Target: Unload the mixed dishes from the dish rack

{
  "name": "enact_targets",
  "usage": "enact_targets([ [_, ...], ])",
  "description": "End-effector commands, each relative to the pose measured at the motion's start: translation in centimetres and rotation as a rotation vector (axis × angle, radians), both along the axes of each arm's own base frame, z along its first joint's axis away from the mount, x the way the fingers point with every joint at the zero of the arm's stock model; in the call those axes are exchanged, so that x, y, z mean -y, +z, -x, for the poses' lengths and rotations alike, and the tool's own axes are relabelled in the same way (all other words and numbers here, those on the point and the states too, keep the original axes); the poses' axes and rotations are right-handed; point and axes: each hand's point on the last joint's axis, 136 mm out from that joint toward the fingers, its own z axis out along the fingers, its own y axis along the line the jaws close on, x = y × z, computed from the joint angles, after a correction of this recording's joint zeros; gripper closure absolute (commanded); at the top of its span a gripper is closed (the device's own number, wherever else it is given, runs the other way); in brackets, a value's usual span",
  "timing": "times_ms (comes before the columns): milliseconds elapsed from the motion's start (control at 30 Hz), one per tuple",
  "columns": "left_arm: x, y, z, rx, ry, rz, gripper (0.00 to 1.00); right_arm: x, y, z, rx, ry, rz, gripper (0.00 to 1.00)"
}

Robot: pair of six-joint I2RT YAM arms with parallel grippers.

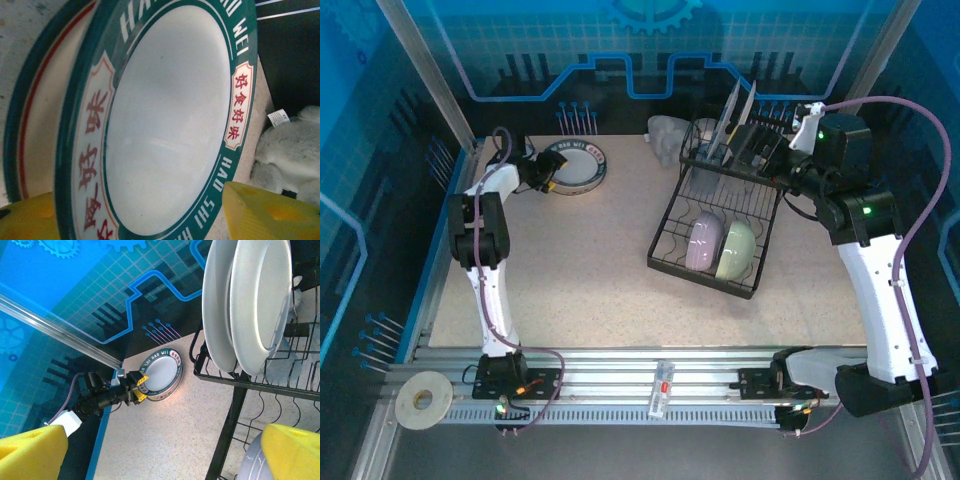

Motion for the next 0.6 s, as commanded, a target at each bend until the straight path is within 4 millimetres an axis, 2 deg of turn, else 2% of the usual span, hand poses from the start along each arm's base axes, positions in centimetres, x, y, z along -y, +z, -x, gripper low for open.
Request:
enact_targets([
  [0, 0.2, 2.8, 0.4, 0.017, -0.021, -0.056, 0.32, -0.8, 0.6, -0.1, 0.027, 0.023, -0.016, 0.00],
  [333, 0.6, 3.9, 0.4, 0.007, -0.065, -0.108, 0.24, -0.9, 0.4, -0.4, 0.025, 0.031, -0.012, 0.00],
  [567, 0.6, 3.2, 1.4, -0.067, -0.067, -0.152, 0.20, -1.1, 0.2, -0.6, 0.023, 0.036, -0.009, 0.00],
])
